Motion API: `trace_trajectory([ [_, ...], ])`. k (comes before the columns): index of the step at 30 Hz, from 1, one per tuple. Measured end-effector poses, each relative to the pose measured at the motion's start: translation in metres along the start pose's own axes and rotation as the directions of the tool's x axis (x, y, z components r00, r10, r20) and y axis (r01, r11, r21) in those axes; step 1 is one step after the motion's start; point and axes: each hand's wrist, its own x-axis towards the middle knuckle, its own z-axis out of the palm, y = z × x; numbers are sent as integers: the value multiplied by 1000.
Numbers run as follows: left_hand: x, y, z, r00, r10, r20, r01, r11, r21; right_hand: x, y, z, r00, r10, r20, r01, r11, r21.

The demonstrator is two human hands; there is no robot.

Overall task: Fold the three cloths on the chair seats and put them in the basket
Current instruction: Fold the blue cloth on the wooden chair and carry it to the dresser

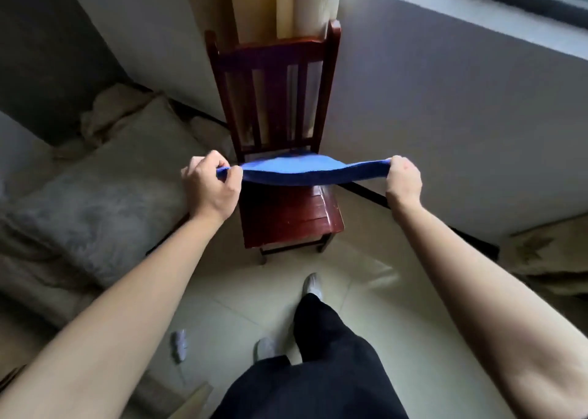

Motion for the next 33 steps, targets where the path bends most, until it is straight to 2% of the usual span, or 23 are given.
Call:
trace_trajectory([
  [3,-59,-44,14,974,-63,217,40,993,107,-14,67,8,990,12,137,27,958,-284],
  [4,-75,-56,18,954,-76,290,33,988,151,-19,84,9,986,25,162,30,943,-330],
  [8,-127,-90,29,827,-229,514,61,945,322,-39,138,12,967,139,212,-47,920,-390],
  [11,-149,-108,37,748,-303,590,53,914,402,-45,164,18,948,199,246,-80,904,-421],
  [14,-154,-112,45,717,-375,588,98,889,447,-45,176,23,935,238,262,-109,898,-427],
  [19,-138,-127,68,671,-502,546,276,853,444,-20,173,40,912,285,296,-150,902,-404],
  [22,-114,-136,86,679,-534,505,330,836,439,7,166,58,903,289,318,-162,914,-372],
  [26,-74,-156,120,672,-579,463,381,805,454,51,159,96,887,279,369,-123,911,-394],
  [33,-36,-205,183,641,-619,454,385,771,507,109,175,158,846,328,421,-106,876,-470],
])
